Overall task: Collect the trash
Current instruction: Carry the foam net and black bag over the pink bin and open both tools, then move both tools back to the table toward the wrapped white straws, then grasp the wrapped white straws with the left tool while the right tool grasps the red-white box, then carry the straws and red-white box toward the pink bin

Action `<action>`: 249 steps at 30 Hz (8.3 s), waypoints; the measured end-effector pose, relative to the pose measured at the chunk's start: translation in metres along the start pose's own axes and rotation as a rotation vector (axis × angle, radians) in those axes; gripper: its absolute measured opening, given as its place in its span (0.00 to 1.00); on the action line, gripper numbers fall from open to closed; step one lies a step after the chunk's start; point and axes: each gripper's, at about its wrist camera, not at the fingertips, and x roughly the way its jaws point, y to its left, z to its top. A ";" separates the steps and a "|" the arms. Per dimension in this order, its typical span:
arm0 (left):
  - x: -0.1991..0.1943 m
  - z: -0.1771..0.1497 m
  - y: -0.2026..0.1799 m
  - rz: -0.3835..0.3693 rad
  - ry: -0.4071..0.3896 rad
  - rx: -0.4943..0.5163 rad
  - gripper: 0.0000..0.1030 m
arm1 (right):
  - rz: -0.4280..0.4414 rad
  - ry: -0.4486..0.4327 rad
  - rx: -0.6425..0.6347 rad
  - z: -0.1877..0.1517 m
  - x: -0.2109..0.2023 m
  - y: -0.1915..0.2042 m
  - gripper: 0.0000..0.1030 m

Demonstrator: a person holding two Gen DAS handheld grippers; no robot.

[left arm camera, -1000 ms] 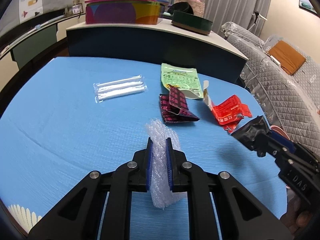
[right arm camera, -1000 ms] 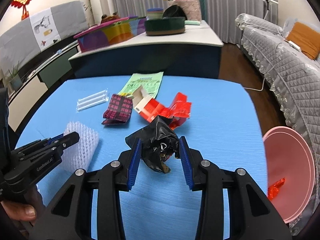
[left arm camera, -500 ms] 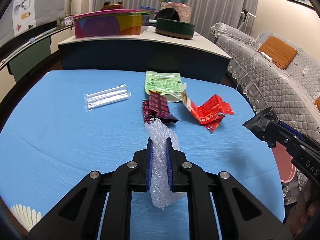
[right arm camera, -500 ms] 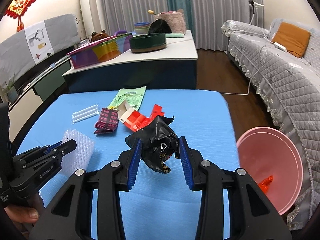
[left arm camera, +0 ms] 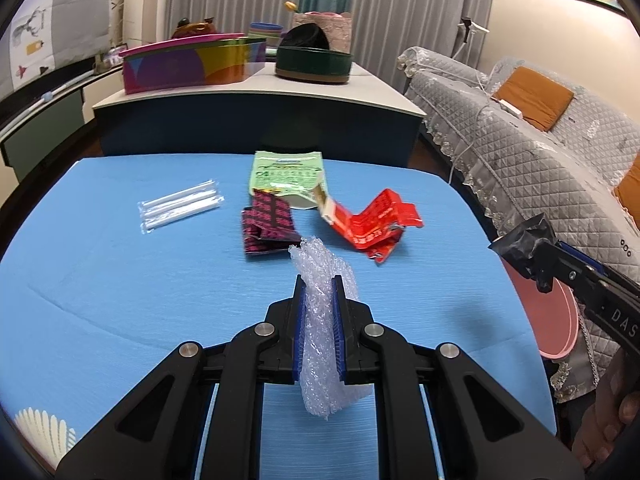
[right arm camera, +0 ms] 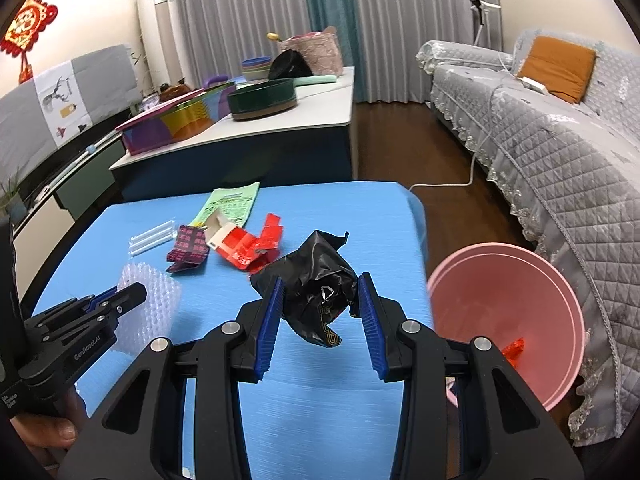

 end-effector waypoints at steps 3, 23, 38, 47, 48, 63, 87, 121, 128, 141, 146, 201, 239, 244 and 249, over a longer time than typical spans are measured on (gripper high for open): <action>0.000 0.000 -0.009 -0.010 0.000 0.014 0.11 | -0.010 -0.007 0.014 0.000 -0.004 -0.008 0.37; -0.010 0.023 -0.087 -0.144 -0.008 0.121 0.11 | -0.113 -0.060 0.170 0.009 -0.035 -0.091 0.38; 0.006 0.044 -0.159 -0.276 0.011 0.189 0.11 | -0.208 -0.088 0.308 0.015 -0.054 -0.157 0.38; 0.025 0.051 -0.201 -0.333 0.027 0.228 0.11 | -0.239 -0.102 0.356 0.017 -0.060 -0.182 0.38; 0.026 0.051 -0.206 -0.338 0.028 0.235 0.11 | -0.241 -0.103 0.361 0.017 -0.060 -0.184 0.38; 0.057 0.051 -0.251 -0.361 0.072 0.308 0.11 | -0.246 -0.097 0.418 0.013 -0.056 -0.203 0.38; 0.054 0.052 -0.230 -0.345 0.087 0.250 0.40 | -0.298 -0.048 0.365 0.015 -0.043 -0.187 0.59; -0.008 0.099 0.028 -0.113 -0.071 0.078 0.49 | -0.169 -0.048 0.049 0.041 0.007 -0.009 0.59; 0.009 0.115 0.077 -0.041 -0.081 0.072 0.49 | -0.142 -0.017 0.023 0.040 0.029 0.009 0.59; 0.086 0.101 0.159 0.043 0.042 0.026 0.48 | 0.017 0.013 0.040 0.029 0.070 0.031 0.59; 0.105 0.093 0.164 0.038 0.097 0.035 0.49 | 0.048 0.029 0.033 0.027 0.087 0.042 0.59; 0.059 0.078 0.097 -0.117 0.107 0.171 0.05 | 0.050 -0.012 -0.049 0.031 0.070 0.049 0.21; -0.031 0.021 -0.011 -0.129 -0.013 0.064 0.05 | -0.042 -0.094 -0.080 0.018 -0.042 -0.005 0.21; -0.029 0.021 -0.029 -0.146 -0.027 0.107 0.05 | -0.070 -0.083 -0.055 0.010 -0.043 -0.022 0.21; -0.025 0.019 -0.048 -0.173 -0.023 0.136 0.05 | -0.101 -0.094 -0.032 0.008 -0.051 -0.039 0.21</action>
